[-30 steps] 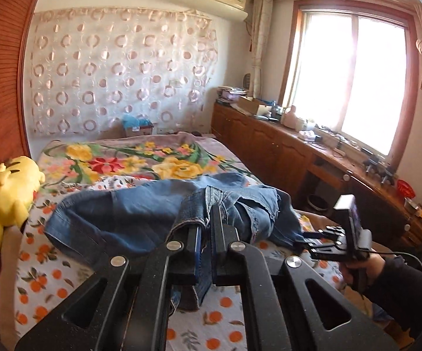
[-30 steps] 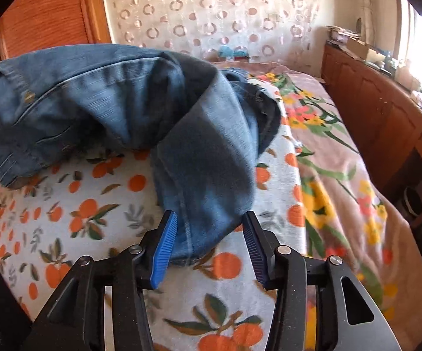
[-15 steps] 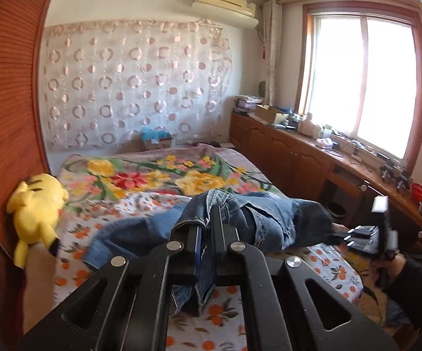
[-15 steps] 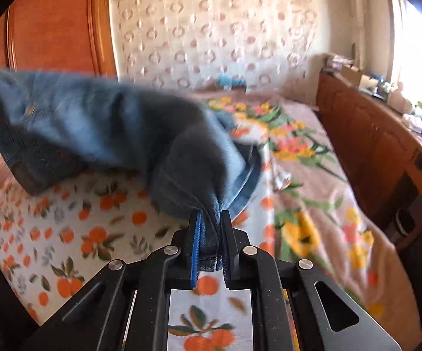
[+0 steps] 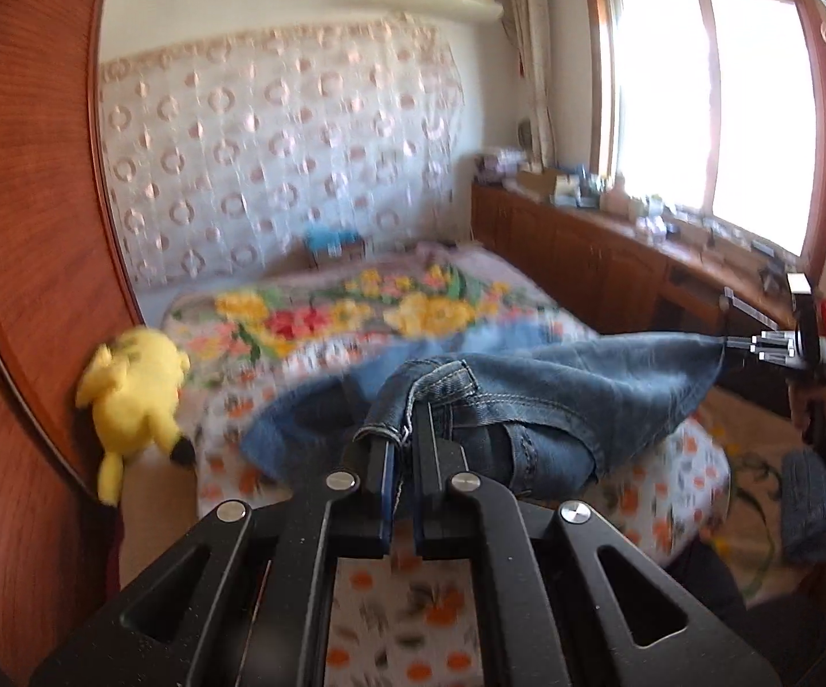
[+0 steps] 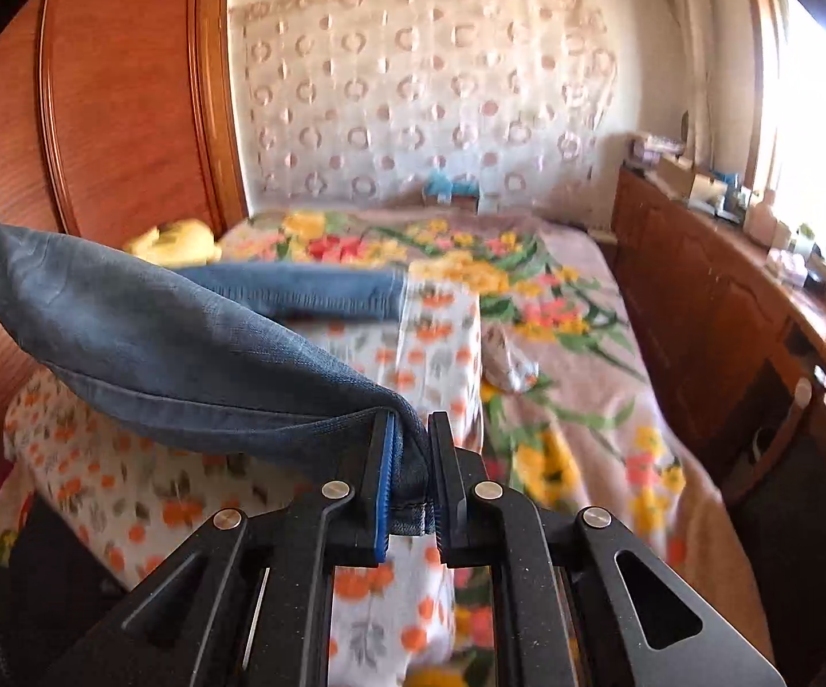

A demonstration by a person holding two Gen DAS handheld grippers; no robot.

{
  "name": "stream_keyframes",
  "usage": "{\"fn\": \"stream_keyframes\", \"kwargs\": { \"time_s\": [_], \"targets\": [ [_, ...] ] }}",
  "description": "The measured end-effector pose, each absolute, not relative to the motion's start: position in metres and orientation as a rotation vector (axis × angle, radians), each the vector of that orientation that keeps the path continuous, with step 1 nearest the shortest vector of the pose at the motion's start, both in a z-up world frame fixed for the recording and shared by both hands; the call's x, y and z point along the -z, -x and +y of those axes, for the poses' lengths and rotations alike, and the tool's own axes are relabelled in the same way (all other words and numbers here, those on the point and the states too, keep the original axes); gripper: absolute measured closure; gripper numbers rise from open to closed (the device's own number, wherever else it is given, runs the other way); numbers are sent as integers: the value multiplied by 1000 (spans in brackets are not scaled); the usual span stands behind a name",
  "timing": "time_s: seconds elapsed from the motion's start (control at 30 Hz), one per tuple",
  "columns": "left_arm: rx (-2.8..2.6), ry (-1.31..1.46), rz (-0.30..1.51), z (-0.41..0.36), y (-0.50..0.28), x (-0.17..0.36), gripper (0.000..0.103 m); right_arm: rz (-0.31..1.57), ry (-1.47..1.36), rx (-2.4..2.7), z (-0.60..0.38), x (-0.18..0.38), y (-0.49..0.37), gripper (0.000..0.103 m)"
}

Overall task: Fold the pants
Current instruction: 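Lay the leg across the jeans and open the left gripper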

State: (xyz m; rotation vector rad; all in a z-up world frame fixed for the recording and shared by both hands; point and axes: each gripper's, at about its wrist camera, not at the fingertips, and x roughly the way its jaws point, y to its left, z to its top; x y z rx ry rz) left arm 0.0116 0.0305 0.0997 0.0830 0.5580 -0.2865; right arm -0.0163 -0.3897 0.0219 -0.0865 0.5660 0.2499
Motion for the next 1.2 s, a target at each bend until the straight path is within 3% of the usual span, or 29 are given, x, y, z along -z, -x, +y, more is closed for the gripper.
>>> {"fn": "stream_keyframes", "kwargs": {
  "time_s": [0.2, 0.33, 0.43, 0.63, 0.73, 0.8, 1.2],
  "targets": [
    [320, -55, 714, 13, -4, -27, 98, 696, 59, -245, -401, 28, 29, 91],
    [323, -29, 772, 5, -13, -2, 96, 721, 21, -248, -404, 32, 30, 83],
    [327, -6, 773, 9, -11, 2, 91, 698, 19, -230, -403, 17, 28, 75],
    [346, 10, 757, 15, 2, -3, 84, 612, 61, -201, -371, 2, 31, 69],
    [343, 15, 746, 21, 9, -9, 74, 567, 40, -205, -364, -12, 33, 66],
    [337, 9, 728, 26, 15, -15, 61, 540, 45, -216, -361, -15, 35, 63],
    [277, 6, 686, 55, 1, -24, 59, 633, 81, -324, -317, 15, -37, 58]
  ]
}}
